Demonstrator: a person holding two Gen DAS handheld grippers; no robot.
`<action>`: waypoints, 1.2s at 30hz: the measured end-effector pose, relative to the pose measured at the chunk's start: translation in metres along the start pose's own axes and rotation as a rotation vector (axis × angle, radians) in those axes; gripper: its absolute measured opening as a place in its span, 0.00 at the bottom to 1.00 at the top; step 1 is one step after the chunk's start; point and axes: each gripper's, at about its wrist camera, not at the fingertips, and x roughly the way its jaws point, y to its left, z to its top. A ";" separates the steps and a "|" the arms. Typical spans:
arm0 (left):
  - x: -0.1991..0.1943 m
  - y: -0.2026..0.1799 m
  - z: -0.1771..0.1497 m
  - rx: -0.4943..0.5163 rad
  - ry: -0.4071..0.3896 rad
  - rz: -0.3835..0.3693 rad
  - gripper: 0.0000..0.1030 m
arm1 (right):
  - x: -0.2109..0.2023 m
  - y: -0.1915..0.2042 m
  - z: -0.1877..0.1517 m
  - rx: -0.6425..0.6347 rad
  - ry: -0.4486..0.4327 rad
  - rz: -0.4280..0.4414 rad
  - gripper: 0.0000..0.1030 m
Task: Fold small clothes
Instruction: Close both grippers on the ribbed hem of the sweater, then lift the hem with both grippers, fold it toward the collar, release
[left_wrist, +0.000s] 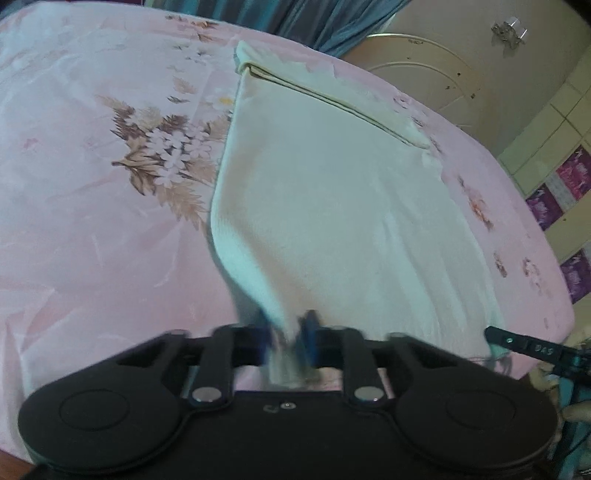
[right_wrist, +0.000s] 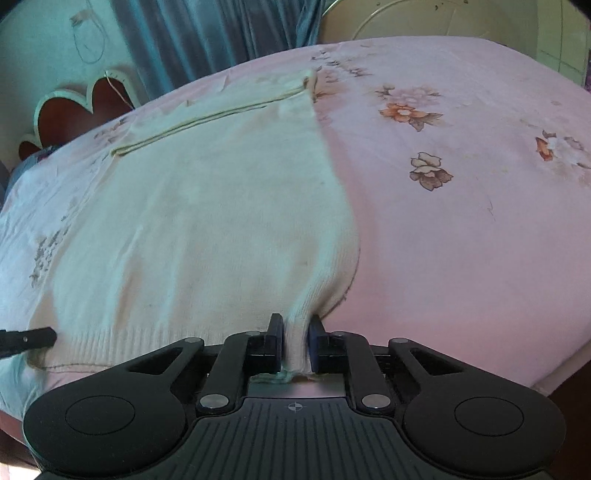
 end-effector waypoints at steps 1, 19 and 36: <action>0.001 0.001 0.002 -0.004 0.002 -0.008 0.10 | 0.000 0.001 0.001 -0.001 0.004 0.007 0.09; -0.025 -0.024 0.086 0.076 -0.194 -0.085 0.08 | -0.027 0.003 0.088 0.034 -0.170 0.173 0.07; 0.040 -0.035 0.210 0.029 -0.346 -0.052 0.07 | 0.064 0.001 0.243 0.071 -0.266 0.236 0.07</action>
